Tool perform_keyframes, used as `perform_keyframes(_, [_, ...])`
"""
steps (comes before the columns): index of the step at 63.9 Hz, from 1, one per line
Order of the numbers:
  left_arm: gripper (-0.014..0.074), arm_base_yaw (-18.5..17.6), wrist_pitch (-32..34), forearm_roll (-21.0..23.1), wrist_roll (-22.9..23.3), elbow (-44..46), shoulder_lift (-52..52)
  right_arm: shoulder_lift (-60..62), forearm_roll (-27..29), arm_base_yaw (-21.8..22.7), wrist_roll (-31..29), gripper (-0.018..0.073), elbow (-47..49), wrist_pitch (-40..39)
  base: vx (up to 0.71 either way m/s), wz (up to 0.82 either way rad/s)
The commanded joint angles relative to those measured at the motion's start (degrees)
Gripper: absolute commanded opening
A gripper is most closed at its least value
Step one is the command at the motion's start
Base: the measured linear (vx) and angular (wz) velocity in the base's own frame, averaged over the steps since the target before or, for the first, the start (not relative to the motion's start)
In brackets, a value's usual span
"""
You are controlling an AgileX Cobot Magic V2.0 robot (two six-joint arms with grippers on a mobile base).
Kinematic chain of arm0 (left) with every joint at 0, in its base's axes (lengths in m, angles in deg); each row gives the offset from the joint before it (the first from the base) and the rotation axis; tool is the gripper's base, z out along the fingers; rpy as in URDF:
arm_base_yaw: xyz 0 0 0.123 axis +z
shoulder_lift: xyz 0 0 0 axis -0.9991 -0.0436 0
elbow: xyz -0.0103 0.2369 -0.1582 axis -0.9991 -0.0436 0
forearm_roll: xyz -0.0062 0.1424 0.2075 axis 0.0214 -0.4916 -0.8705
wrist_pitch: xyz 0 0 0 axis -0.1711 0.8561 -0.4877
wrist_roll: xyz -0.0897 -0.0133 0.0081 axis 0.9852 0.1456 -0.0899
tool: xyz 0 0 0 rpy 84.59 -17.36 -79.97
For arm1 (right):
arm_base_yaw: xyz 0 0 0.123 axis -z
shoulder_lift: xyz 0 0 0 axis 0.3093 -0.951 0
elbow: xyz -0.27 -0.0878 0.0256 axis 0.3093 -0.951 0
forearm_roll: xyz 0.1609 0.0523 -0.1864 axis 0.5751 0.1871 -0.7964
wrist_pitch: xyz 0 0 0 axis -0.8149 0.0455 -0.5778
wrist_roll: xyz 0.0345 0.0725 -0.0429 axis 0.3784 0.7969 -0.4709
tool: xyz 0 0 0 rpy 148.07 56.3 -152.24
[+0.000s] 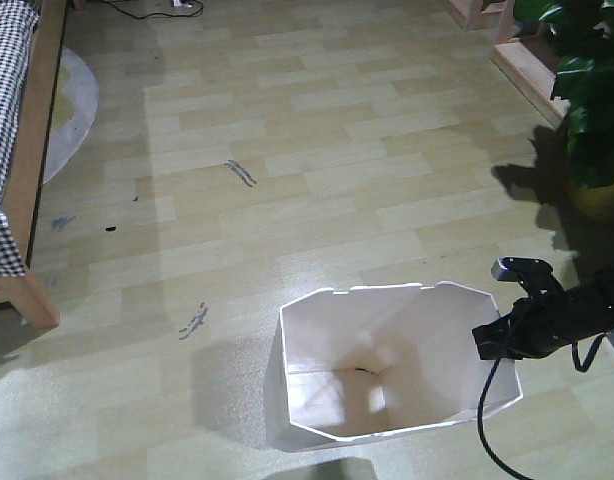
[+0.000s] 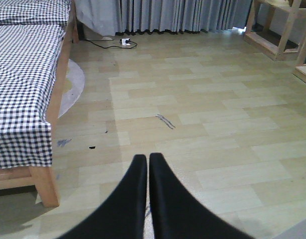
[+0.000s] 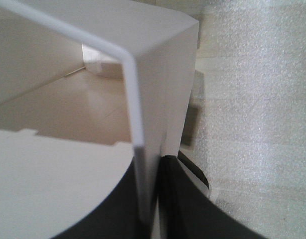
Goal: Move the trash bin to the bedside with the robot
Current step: 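Hold the bin in the right gripper while turning toward the bed, then carry the bin in the right gripper while driving toward the curtains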
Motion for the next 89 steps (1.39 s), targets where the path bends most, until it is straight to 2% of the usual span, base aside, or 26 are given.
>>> perform_keyframes(1, [-0.0006, -0.17, 3.76, 0.13, 0.25, -0.19, 0.81, 4.13, 3.15, 0.12, 0.17, -0.0006, 0.65, 10.39, 0.21, -0.07])
perform_keyframes(33, [-0.0006, -0.17, 3.76, 0.13, 0.25, -0.19, 0.81, 4.13, 3.15, 0.12, 0.17, -0.0006, 0.65, 10.39, 0.22, 0.04])
perform_keyframes(89, [-0.0006, -0.17, 3.76, 0.13, 0.25, -0.19, 0.81, 4.13, 3.15, 0.12, 0.17, -0.0006, 0.65, 10.25, 0.28, 0.20])
